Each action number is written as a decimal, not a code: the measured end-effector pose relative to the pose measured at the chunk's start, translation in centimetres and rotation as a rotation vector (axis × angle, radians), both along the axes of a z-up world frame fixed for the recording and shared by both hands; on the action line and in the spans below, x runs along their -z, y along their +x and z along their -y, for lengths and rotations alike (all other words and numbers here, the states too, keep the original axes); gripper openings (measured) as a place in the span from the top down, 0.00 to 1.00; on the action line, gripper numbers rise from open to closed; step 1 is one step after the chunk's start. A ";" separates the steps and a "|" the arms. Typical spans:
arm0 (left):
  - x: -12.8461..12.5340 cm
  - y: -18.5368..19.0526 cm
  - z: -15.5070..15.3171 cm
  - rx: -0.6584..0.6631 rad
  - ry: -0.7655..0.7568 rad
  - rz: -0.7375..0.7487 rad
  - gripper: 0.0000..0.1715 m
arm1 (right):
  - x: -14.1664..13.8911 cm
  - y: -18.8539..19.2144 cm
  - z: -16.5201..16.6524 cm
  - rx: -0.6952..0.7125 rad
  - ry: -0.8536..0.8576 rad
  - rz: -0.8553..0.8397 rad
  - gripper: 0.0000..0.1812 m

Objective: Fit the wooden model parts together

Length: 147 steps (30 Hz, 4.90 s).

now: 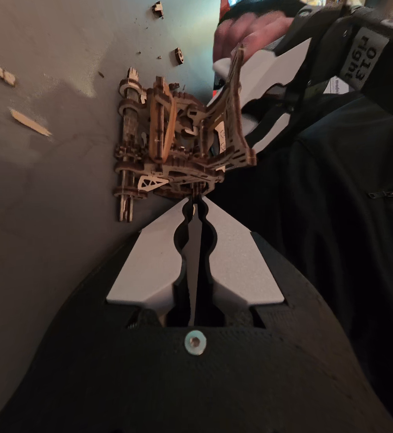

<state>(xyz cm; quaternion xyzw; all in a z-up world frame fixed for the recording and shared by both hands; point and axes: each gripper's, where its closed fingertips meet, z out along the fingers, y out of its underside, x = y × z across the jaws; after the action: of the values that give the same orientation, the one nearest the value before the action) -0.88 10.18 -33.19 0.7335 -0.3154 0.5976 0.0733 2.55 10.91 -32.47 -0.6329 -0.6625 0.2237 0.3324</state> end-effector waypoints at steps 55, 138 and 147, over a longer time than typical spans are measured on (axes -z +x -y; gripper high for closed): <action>-0.6 -4.1 -1.0 -0.038 0.130 -0.041 0.99 | 0.3 2.1 -1.0 0.126 -0.099 -0.147 0.73; -9.6 6.4 -8.2 -0.425 -0.026 0.634 0.99 | -10.8 4.9 -7.0 0.318 -0.750 -0.917 0.96; -9.7 6.7 -8.5 -0.421 0.011 0.623 0.99 | -11.0 5.6 -7.0 0.340 -0.759 -0.923 0.90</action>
<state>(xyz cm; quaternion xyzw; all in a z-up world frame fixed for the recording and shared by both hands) 5.81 18.70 -23.45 0.5658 -0.1682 0.7923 -0.1543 8.14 17.94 -21.45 -0.6414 -0.2147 0.6384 0.3674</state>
